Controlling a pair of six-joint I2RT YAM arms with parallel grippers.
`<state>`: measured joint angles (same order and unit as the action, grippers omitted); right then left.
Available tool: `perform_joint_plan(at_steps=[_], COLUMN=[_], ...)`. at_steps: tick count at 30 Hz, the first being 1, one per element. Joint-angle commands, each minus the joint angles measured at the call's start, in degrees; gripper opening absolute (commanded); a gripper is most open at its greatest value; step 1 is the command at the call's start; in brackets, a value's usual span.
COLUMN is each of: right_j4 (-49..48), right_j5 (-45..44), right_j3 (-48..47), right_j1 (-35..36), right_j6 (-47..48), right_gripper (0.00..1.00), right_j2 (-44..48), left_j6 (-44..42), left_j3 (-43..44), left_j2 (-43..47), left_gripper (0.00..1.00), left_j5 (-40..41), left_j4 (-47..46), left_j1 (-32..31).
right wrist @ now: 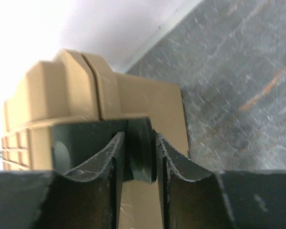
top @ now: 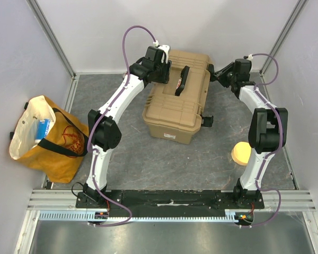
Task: Pack the tool kit
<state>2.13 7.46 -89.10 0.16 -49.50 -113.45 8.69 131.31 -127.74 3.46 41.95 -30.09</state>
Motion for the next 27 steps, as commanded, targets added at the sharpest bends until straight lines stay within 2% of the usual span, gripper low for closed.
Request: perform_joint_plan(at_steps=[1, 8, 14, 18, 27], right_j4=[7.45, 5.96, 6.66, 6.75, 4.11], right_j5=[2.47, 2.47, 2.99, 3.00, 7.04], right_j3=[5.33, 5.61, 5.08, 2.36, -0.46], right_j1=[3.88, 3.88, 3.88, 3.97, 4.93], right_j6=[1.77, 2.74, 3.18, 5.10, 4.93], right_gripper=[0.41, 0.45, 0.43, 0.37, 0.35], right_j2=[0.07, 0.33, -1.77, -2.13, -0.81], left_j6=[-3.33, -3.33, -3.33, -3.50, -3.85], left_j3=[-4.66, -4.66, -4.74, -4.92, -4.83], left_j2=[-9.54, -9.89, -9.89, -9.81, -9.63], left_gripper=[0.50, 0.50, 0.50, 0.50, 0.50], left_j5=[0.58, 0.05, 0.05, 0.05, 0.32], left_j4=[11.92, 12.01, 11.92, 12.01, 12.01], left_j1=[-1.47, -1.47, -1.47, -1.47, -1.55])
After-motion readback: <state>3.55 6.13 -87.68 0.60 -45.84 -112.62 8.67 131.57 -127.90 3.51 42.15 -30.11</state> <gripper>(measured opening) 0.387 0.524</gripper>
